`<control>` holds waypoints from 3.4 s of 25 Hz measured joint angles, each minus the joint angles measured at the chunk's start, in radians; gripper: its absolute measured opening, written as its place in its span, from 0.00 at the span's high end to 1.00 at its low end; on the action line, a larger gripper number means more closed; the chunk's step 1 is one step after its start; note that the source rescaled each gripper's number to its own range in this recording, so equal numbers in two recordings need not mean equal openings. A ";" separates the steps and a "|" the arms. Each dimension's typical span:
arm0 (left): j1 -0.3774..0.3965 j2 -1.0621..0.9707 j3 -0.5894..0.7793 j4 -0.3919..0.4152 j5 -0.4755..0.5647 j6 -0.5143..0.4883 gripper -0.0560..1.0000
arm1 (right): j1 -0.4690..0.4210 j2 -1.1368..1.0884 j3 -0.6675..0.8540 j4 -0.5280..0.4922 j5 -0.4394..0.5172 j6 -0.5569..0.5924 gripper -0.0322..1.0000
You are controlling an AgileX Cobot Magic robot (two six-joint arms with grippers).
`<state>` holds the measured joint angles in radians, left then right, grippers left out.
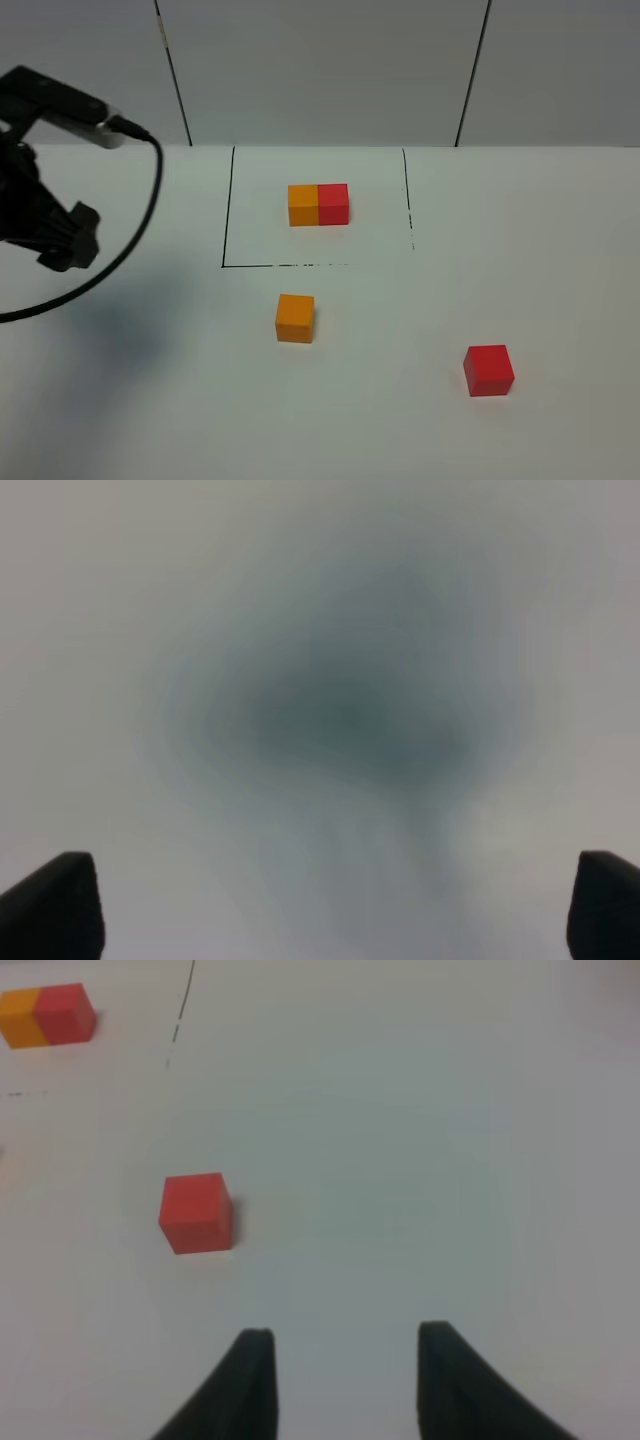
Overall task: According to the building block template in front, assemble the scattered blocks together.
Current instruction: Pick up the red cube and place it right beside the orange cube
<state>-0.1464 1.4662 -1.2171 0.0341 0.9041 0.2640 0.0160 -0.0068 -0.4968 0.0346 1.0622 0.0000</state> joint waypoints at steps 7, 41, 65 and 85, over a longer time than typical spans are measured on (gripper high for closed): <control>0.065 -0.371 0.268 0.039 0.006 -0.110 0.04 | 0.000 0.000 0.000 0.000 0.000 0.000 0.97; 0.056 -1.471 0.709 -0.207 0.153 -0.069 0.25 | 0.000 0.000 0.000 0.000 0.000 0.000 0.97; 0.056 -1.471 0.710 -0.207 0.151 -0.069 0.63 | 0.000 0.000 0.000 -0.001 0.000 0.000 0.97; 0.056 -1.471 0.711 -0.207 0.151 -0.069 0.67 | 0.000 0.000 0.000 -0.001 0.000 0.000 0.97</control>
<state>-0.0909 -0.0047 -0.5059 -0.1726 1.0552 0.1952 0.0160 -0.0068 -0.4968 0.0338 1.0622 0.0000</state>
